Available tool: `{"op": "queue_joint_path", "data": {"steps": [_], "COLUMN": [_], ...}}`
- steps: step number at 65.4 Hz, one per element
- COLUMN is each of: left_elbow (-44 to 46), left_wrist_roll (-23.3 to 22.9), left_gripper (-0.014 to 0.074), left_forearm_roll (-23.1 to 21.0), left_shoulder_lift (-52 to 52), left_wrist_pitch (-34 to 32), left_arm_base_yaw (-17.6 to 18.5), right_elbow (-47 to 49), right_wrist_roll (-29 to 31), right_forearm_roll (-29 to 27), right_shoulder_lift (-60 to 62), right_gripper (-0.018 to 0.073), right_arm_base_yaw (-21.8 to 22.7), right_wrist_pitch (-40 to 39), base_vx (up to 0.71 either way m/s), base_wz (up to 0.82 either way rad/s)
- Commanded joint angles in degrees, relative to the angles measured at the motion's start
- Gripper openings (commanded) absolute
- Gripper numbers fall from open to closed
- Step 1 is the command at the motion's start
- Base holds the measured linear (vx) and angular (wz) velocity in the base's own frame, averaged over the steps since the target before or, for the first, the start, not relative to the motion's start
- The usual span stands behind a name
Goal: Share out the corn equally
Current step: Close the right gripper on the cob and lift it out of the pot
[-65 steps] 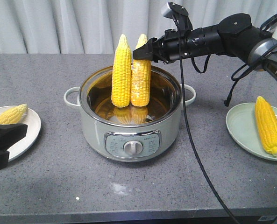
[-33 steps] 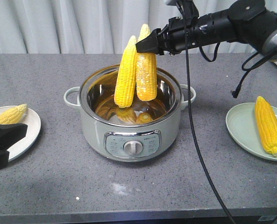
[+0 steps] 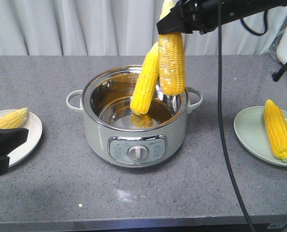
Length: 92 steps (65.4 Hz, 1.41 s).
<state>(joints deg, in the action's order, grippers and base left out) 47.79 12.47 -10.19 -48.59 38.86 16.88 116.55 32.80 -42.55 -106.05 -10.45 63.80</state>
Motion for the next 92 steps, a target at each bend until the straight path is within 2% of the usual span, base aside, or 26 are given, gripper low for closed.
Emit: {"op": "queue_joint_path", "data": {"steps": [1, 13, 18, 36, 47, 69, 92], "left_elbow": [1.6, 1.6, 1.6, 1.6, 1.6, 1.6, 1.6], "left_wrist_roll": [-0.1, -0.1, -0.1, -0.1, -0.1, -0.1, -0.1], "left_gripper": [0.047, 0.047, 0.047, 0.047, 0.047, 0.047, 0.047], "left_forearm_roll": [-1.1, -1.1, -1.1, -1.1, -1.1, -1.1, -1.1], "left_shoulder_lift": [0.6, 0.6, 0.6, 0.6, 0.6, 0.6, 0.6], "left_wrist_pitch": [-3.8, -3.8, -3.8, -3.8, -3.8, -3.8, -3.8], "left_arm_base_yaw": [0.2, 0.2, 0.2, 0.2, 0.2, 0.2, 0.2], "right_elbow": [1.9, 1.8, -0.5, -23.3, -34.4, -50.5, -60.8], "right_wrist_roll": [-3.5, -7.2, -7.2, -3.6, -1.9, -0.4, -0.3], "right_forearm_roll": [0.7, 4.4, 4.5, 4.5, 4.6, 4.5, 4.6], "right_shoulder_lift": [5.6, 10.5, 13.1, 27.6, 36.0, 50.4, 62.9], "right_gripper": [0.0254, 0.0254, 0.0254, 0.0254, 0.0254, 0.0254, 0.0254], "right_arm_base_yaw": [0.5, 0.5, 0.5, 0.5, 0.5, 0.5, 0.5], "right_wrist_pitch": [0.3, 5.2, 4.8, -6.9, -10.5, -13.4, -14.3], "base_vx": [0.0, 0.0, 0.0, 0.0, 0.0, 0.0, 0.0], "base_wz": [0.0, 0.0, 0.0, 0.0, 0.0, 0.0, 0.0]}}
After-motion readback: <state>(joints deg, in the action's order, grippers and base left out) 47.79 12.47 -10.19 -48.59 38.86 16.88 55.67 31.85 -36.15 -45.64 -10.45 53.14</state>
